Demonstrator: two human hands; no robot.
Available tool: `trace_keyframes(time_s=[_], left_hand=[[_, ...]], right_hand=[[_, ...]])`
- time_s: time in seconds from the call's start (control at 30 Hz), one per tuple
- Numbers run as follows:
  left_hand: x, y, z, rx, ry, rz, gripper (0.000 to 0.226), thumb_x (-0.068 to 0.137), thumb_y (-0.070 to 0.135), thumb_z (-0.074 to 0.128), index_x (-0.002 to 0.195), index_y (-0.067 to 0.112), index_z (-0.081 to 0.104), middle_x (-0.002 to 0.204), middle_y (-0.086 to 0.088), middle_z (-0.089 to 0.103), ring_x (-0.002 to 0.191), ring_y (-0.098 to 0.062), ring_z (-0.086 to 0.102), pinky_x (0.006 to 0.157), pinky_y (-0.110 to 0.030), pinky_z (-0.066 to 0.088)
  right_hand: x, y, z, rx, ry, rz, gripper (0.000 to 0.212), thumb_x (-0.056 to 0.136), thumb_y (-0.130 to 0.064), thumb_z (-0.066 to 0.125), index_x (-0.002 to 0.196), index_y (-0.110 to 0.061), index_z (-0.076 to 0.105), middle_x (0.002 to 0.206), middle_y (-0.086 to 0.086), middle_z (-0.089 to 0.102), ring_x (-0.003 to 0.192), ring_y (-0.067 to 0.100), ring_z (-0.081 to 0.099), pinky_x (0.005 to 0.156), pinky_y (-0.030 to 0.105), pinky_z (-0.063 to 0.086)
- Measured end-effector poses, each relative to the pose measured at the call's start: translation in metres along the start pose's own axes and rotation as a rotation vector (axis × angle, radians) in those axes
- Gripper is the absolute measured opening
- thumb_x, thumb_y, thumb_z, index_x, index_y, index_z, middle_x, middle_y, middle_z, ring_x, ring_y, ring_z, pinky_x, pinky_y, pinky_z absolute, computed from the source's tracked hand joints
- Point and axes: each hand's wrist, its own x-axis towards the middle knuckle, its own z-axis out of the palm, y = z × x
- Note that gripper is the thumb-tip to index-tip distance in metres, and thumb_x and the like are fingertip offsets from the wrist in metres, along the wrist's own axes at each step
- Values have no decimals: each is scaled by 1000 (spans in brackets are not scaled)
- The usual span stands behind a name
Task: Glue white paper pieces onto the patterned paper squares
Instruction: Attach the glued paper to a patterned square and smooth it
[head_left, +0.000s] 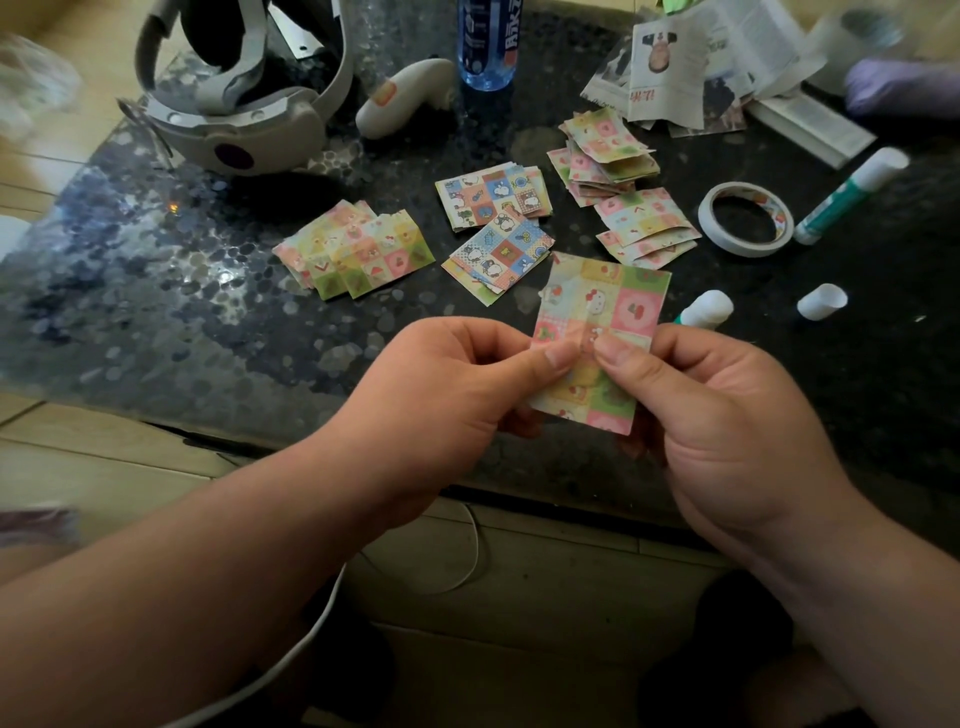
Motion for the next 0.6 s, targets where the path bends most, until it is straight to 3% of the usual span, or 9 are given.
trace_keyframes(time_s=[0.17,0.27,0.37,0.47,0.6], left_hand=[[-1,-1,0,23,13,40,23,80,28,74,74,6,75,82,-15,76,73,-24,70,74,-38,59],[-1,-2,2,9,27,66,22,78,28,74,71,7,75,81,-15,76,72,-24,71,74,-38,61],[-1,-3,3,-17,31,79,21,80,27,73,73,8,78,84,-18,76,79,-32,72,82,-47,61],[-1,-4,4,-88,25,66,31,80,27,72,82,-3,76,87,-25,75,81,-36,71,88,-53,60],[-2,-3,7,-178,-12,26,33,78,27,69,84,-6,73,92,-28,73,83,-32,69,86,-45,59]], right_hand=[[-1,-1,-1,-10,-13,13,23,85,-35,77,90,-13,79,92,16,78,87,36,74,73,48,58],[-3,-4,2,-5,-23,31,30,77,-42,70,89,-17,81,83,14,77,64,19,63,51,27,46],[-5,-4,4,10,-85,69,31,76,-43,68,94,-21,82,77,9,75,58,13,57,48,22,43],[-7,-4,6,-9,-104,57,24,77,-41,68,89,-25,82,68,6,70,55,13,56,46,21,42],[-7,-7,5,-9,-94,29,23,79,-39,68,87,-23,82,67,6,70,56,14,57,47,21,42]])
